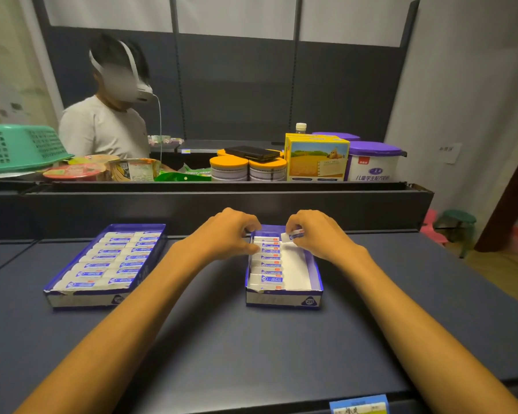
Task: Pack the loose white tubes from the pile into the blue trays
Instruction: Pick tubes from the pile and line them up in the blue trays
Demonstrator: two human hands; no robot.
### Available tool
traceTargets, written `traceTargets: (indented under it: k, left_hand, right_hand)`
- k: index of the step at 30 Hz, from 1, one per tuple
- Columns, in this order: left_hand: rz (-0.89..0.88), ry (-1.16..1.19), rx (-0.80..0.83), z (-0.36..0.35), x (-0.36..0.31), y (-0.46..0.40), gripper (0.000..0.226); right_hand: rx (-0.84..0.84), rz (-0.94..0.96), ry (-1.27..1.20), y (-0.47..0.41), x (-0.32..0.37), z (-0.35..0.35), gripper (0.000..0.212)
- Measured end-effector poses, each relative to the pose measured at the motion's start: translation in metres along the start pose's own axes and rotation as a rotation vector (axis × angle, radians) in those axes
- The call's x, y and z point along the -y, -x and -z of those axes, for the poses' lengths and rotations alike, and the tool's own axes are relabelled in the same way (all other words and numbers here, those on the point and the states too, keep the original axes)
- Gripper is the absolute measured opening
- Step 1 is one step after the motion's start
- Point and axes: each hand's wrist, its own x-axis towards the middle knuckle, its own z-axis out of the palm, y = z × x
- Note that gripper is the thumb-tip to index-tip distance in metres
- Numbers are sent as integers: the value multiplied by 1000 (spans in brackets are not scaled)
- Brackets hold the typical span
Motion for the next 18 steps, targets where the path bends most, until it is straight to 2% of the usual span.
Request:
traceTargets:
  k: [6,15,18]
  left_hand:
    - [-39,35,35,-2,4,-3,46]
    - [-30,104,27,-4,8,-1,49]
    - [-27,121,28,-4,7,-1,48]
  right_hand:
    - [67,1,17,-9,-3,-4,29]
    - [109,1,-17,-14,-4,-7,20]
    - [129,-6,-10,-17,-3,-7,25]
